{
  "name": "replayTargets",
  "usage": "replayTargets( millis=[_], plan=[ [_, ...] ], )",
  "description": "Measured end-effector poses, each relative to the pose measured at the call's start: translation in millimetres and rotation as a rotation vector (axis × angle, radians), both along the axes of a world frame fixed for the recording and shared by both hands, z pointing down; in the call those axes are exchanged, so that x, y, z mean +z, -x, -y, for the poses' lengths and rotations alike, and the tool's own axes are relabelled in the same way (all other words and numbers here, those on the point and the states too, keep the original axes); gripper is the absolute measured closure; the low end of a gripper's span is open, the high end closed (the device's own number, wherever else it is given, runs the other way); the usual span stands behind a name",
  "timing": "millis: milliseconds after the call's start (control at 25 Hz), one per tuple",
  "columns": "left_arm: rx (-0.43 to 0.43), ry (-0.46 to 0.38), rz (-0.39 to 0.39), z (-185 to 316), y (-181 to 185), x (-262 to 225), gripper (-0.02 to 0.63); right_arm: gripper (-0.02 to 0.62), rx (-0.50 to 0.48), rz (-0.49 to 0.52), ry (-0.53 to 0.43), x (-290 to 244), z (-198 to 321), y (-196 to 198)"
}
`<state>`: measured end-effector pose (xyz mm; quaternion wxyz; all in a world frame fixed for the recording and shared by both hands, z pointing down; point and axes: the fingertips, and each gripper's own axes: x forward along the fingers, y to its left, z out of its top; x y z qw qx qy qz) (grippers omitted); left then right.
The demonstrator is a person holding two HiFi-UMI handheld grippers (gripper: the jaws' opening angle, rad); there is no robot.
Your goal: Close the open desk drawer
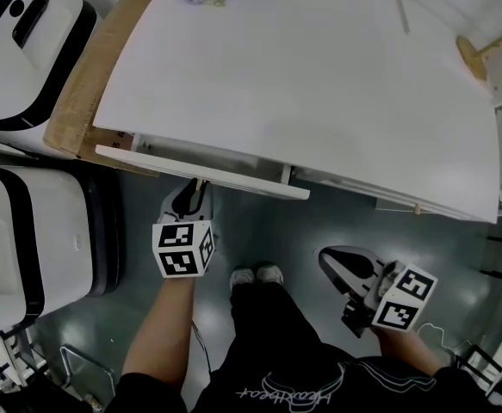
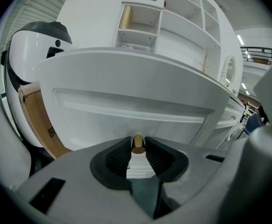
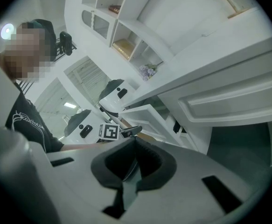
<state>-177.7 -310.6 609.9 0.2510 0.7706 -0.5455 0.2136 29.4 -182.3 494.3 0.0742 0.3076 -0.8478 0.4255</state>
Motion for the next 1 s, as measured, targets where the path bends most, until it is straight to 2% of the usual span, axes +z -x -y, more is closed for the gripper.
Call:
replayTargets(
  millis=[1000],
  plan=[
    [-0.010,-0.042,0.028,40,-8,0,0.508,0.589,0.025,0.016,0.006,9,-9,-18]
  ],
)
